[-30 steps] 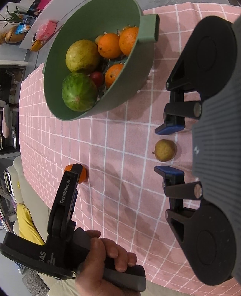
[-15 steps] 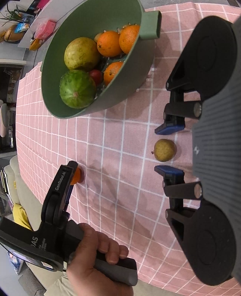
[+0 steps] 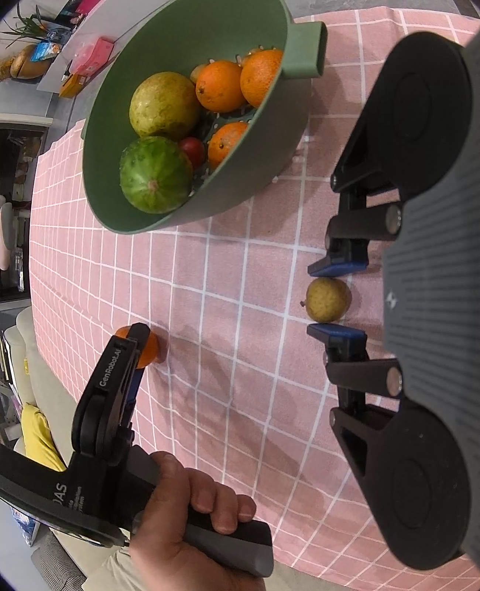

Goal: Organize fruits
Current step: 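Grasp the last orange with the left tool while the right tool grasps the last kiwi, then carry orange and kiwi over the colander and open both tools to release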

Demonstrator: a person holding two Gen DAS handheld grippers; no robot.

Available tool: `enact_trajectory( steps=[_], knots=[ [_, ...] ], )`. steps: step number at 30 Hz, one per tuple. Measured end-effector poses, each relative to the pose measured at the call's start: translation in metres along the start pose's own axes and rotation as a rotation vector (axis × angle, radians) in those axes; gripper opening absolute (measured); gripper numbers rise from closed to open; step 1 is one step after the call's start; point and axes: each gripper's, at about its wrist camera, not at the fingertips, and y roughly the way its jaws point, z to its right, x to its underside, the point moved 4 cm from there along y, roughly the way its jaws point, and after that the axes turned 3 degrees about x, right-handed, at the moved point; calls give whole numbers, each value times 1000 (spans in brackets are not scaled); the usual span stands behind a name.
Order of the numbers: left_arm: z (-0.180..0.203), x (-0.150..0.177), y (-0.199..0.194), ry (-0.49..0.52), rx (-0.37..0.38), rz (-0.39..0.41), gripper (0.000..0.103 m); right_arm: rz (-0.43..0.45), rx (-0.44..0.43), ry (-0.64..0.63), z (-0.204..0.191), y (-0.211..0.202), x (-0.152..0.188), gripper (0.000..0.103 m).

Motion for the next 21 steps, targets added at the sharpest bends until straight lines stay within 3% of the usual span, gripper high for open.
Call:
enact_trajectory(
  steps=[9, 21],
  knots=[
    [7, -6, -37, 26, 7, 33, 47, 28, -17, -4, -4, -14, -10, 24],
    [27, -17, -110, 67, -42, 77, 47, 130, -27, 2, -1, -58, -32, 23]
  ],
)
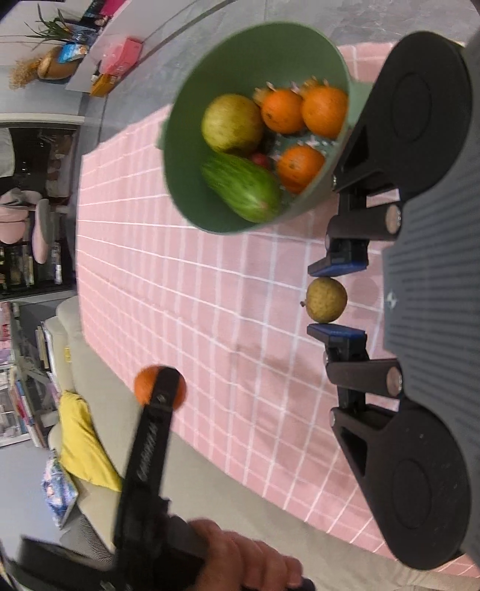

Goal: Organize fruits
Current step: 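Carry orange and kiwi over the colander and open both tools to release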

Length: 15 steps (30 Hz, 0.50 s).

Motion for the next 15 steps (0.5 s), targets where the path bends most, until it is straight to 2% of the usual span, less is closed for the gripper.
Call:
enact_trajectory(
  steps=[8, 15],
  knots=[
    [28, 3, -33, -58, -9, 58, 47, 100, 17, 14, 28, -41, -20, 24],
    [72, 7, -24, -23, 40, 26, 47, 116, 26, 76, 73, -59, -25, 24]
  ],
)
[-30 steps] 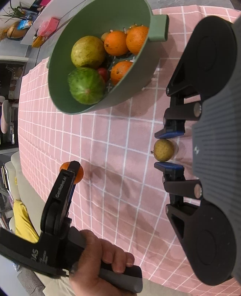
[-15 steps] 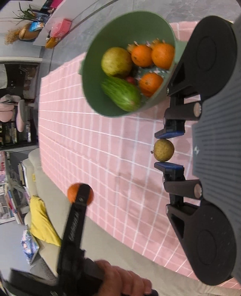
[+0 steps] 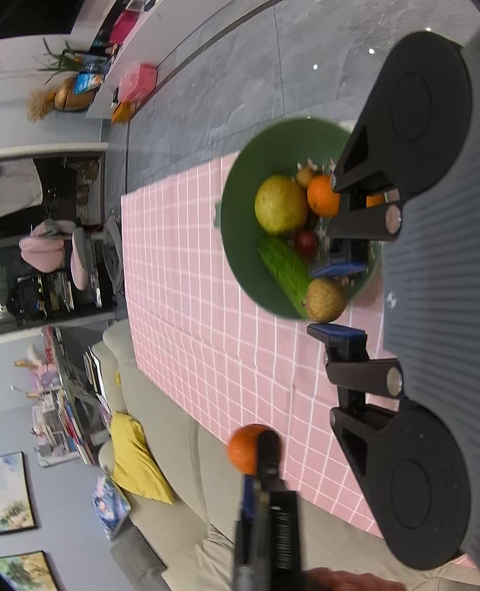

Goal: Organize fruits
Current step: 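Carry orange and kiwi over the colander and open both tools to release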

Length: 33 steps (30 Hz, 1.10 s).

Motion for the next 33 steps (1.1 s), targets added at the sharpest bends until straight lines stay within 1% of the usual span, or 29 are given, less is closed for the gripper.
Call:
enact_trajectory(
  steps=[5, 8, 14, 22, 26, 33],
  knots=[
    [33, -6, 14, 46, 37, -10, 47, 10, 23, 42, 37, -5, -8, 24],
    [55, -10, 28, 85, 68, -22, 47, 16, 42, 89, 63, -5, -13, 24],
    [90, -13, 56, 169, 91, -54, 47, 15, 64, 138, 93, -2, -18, 24],
    [116, -14, 79, 223, 101, -77, 47, 11, 76, 162, 110, 9, -22, 24],
    [125, -11, 93, 252, 82, -108, 47, 2, 82, 159, 113, 16, -23, 24],
    [127, 0, 108, 244, 64, -156, 47, -34, 105, 149, 115, 36, -20, 23]
  ],
)
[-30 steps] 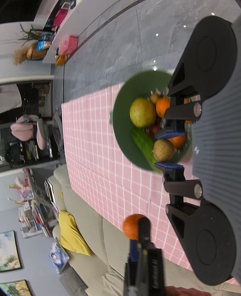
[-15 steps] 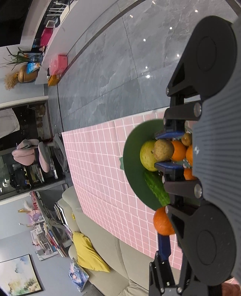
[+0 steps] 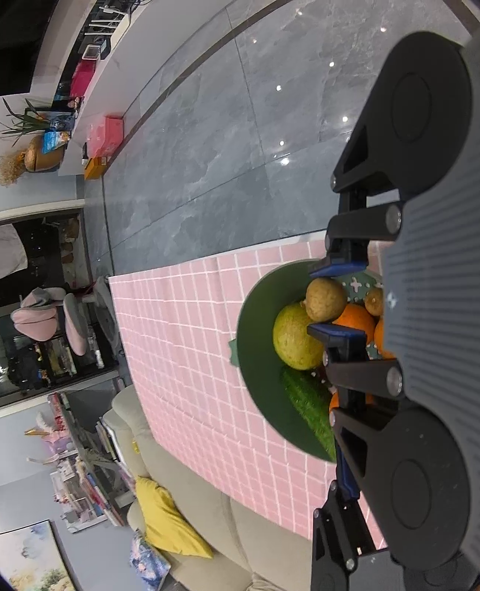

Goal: Organize fruits
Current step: 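Carry orange and kiwi over the colander and open both tools to release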

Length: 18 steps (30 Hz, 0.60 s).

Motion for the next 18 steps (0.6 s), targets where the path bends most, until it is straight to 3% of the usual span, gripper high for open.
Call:
enact_trajectory(
  steps=[18],
  knots=[
    [-2, -3, 23, 7, -19, -108, 47, -70, -4, -79, -19, 42, 0, 23]
  ],
)
